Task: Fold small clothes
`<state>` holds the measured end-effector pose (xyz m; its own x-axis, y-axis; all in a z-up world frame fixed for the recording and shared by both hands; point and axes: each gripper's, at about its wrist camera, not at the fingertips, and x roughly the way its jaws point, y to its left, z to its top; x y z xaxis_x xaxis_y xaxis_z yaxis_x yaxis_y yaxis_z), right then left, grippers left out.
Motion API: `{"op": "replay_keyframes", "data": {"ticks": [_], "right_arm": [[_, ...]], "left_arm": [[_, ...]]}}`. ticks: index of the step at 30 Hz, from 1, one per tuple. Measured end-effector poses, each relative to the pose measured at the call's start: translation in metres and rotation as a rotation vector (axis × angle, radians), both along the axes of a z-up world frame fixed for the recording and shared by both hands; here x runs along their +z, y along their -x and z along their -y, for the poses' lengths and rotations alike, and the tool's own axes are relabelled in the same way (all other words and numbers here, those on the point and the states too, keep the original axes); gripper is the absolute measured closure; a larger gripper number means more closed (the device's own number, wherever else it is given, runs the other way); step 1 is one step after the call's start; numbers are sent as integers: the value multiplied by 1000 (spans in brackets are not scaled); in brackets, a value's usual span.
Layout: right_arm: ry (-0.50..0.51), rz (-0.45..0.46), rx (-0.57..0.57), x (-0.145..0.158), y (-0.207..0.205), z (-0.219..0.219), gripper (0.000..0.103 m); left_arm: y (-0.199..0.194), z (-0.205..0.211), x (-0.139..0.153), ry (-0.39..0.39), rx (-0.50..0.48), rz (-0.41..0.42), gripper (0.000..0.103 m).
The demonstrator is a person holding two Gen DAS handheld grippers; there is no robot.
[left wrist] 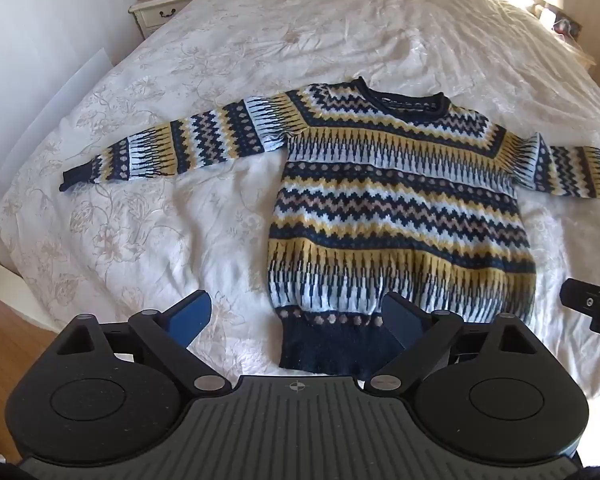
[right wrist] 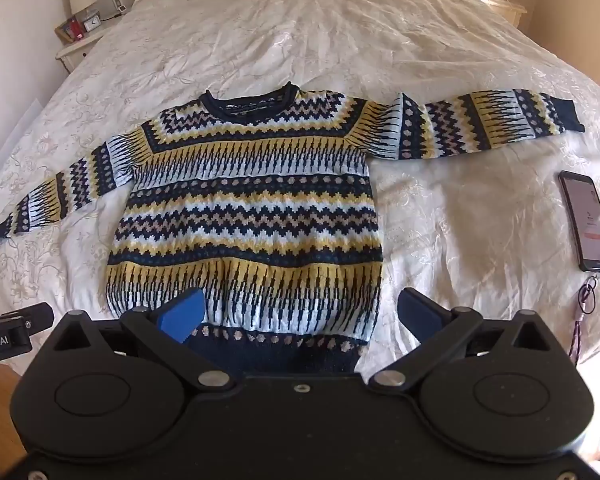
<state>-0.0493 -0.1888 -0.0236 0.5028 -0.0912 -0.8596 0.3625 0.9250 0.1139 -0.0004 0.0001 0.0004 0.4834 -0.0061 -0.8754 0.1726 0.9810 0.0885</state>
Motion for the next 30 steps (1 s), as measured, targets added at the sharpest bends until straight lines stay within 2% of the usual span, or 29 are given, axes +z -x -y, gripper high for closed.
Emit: {"op": "replay_keyframes", "data": {"ticks": [4,16,30], "right_arm": [[-14,2,2,0,4,4,1],[-1,-70,-9,-5,4,-9,1],[1,-80,10,-10,-1,-14,1]], "left_arm": [[3,0,0,1,-3,-18,12],[8,-8,-2,6,-2,-42,12],[6,-6,-7,-14,-11,-50,12]]}}
